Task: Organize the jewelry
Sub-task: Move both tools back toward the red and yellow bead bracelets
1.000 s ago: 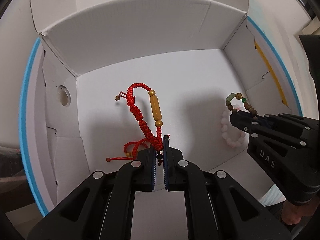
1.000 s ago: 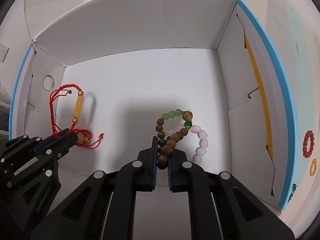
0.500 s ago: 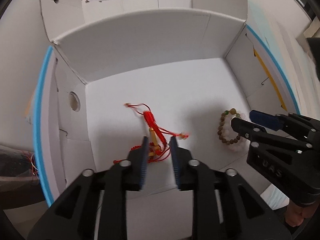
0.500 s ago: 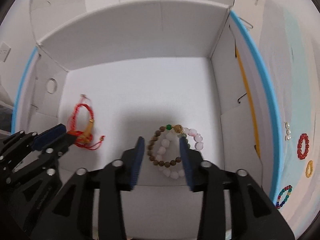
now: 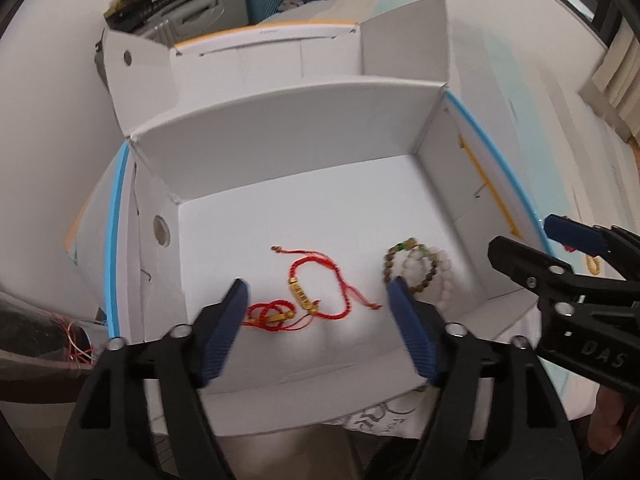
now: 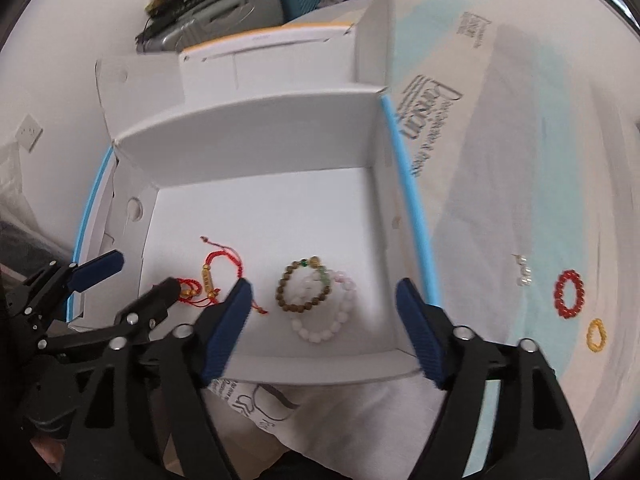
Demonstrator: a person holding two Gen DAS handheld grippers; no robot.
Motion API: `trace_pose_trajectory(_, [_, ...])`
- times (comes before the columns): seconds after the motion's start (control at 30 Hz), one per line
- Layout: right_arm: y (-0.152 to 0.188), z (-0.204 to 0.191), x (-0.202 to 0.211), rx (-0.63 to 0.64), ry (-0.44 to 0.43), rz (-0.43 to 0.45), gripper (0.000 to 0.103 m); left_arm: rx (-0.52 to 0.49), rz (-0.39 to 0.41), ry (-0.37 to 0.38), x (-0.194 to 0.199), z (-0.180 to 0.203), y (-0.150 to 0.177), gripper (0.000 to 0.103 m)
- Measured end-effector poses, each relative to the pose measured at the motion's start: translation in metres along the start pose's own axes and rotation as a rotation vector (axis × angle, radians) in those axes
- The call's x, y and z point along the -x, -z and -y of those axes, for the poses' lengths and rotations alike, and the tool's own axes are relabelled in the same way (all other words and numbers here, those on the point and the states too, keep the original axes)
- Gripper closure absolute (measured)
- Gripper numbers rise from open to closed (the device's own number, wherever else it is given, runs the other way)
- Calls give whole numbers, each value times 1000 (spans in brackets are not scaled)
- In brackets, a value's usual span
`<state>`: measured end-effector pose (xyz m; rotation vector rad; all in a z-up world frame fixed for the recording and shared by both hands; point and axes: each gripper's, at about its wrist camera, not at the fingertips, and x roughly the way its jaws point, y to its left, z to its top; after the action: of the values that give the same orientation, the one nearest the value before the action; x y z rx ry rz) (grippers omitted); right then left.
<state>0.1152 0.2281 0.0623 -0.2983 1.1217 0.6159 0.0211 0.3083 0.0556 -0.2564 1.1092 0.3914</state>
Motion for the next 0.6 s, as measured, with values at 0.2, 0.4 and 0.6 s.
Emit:
trace_pose_trajectory(0.2, [8, 27, 23, -31, 22, 42, 17, -28, 39, 15, 12, 28, -1, 11])
trace_pose_trajectory(0.4, [22, 63, 49, -72, 37, 86, 9, -68, 65, 32, 20, 64, -4, 6])
trace_pose_trajectory(0.6, [36, 107, 70, -119, 61, 104, 8, -120, 72, 64, 23, 108, -4, 6])
